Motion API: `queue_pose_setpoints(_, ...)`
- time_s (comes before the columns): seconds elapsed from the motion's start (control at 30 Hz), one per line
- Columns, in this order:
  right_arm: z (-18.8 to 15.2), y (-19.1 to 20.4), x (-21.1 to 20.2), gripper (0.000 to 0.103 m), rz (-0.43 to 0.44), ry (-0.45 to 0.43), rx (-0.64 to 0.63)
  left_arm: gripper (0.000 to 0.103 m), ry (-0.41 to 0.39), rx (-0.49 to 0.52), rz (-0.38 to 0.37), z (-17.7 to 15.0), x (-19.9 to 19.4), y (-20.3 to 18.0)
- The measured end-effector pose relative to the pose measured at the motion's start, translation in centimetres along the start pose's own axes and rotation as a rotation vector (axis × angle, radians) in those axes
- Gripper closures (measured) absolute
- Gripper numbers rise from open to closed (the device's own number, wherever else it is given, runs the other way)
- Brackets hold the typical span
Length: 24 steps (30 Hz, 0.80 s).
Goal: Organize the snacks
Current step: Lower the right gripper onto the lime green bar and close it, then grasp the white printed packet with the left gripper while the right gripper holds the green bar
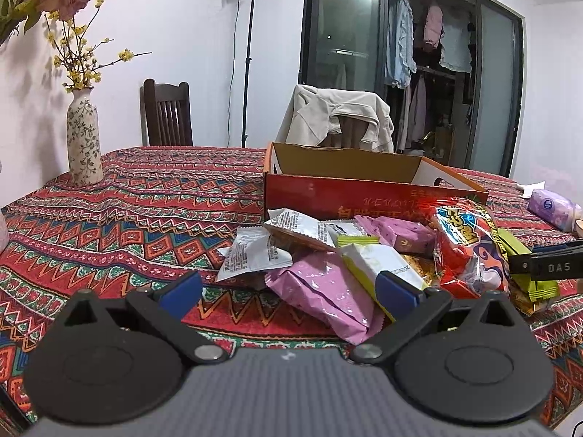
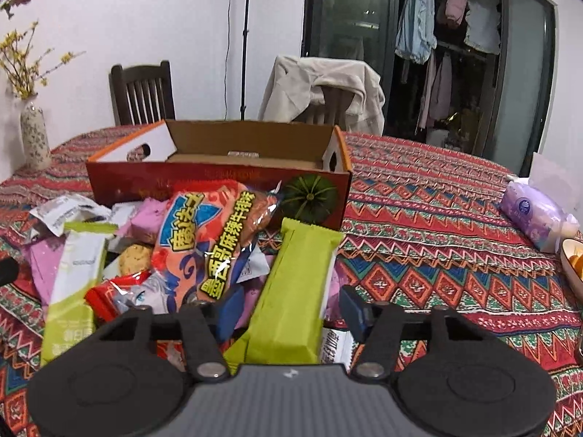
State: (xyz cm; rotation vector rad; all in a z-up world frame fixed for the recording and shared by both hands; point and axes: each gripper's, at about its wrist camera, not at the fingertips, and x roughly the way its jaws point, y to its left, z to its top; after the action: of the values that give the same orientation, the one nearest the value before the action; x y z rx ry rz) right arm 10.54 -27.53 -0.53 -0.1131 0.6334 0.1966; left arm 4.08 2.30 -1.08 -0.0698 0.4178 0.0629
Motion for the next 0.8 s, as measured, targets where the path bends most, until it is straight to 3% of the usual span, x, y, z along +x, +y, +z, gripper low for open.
queue_pose_setpoints(0.2, 0.3, -0.1, 1.4, 0.052, 0.005, 0.025, 0.015, 0.000, 0.011, -0.007, 0.006, -0.2, 0.3, 0.1)
queue_pose_setpoints(0.37, 0.3, -0.8, 1.3, 0.063, 0.018, 0.018, 0.040, 0.000, 0.017, -0.014, 0.009, -0.2, 0.5, 0.2)
queue_pose_setpoints(0.8, 0.2, -1.8, -0.4, 0.067, 0.030, -0.064, 0.072, 0.000, 0.027, -0.032, 0.012, 1.4, 1.1, 1.1)
